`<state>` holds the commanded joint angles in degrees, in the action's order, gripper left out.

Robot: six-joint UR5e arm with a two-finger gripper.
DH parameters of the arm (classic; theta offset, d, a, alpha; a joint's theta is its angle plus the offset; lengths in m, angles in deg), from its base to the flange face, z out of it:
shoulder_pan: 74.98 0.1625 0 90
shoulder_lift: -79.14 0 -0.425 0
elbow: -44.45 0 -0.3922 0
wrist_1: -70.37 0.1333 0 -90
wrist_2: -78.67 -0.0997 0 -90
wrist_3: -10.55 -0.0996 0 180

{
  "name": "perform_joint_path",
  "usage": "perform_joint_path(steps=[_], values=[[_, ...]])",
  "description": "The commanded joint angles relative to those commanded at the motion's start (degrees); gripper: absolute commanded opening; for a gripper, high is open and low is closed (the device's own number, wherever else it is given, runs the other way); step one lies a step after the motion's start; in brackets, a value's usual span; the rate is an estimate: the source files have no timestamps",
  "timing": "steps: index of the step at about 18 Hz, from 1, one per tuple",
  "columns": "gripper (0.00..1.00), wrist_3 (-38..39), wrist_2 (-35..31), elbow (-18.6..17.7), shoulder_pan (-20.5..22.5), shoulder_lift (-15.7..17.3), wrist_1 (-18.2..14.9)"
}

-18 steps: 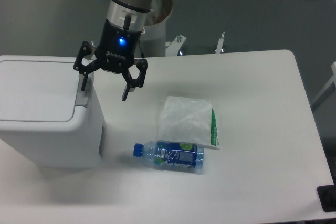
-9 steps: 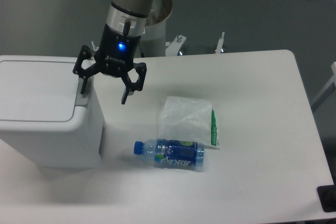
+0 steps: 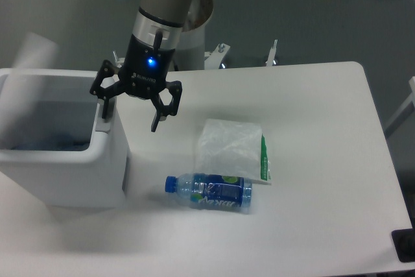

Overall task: Open the trash can
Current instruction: 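Push the gripper finger against the lid edge to flip it open, then withdraw the gripper away from the opened trash can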

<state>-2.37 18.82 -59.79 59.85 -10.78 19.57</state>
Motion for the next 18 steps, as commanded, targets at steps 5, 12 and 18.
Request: perform_joint_path(steps=[5,12,18], values=[[1.0,1.1,0.4,3.8,0.1,0.0,0.1],[1.0,-4.1,-2.6,8.7,5.7,-1.2,0.8],[1.0,-25.3,-12.6,4.3,13.1,-1.1,0.4]])
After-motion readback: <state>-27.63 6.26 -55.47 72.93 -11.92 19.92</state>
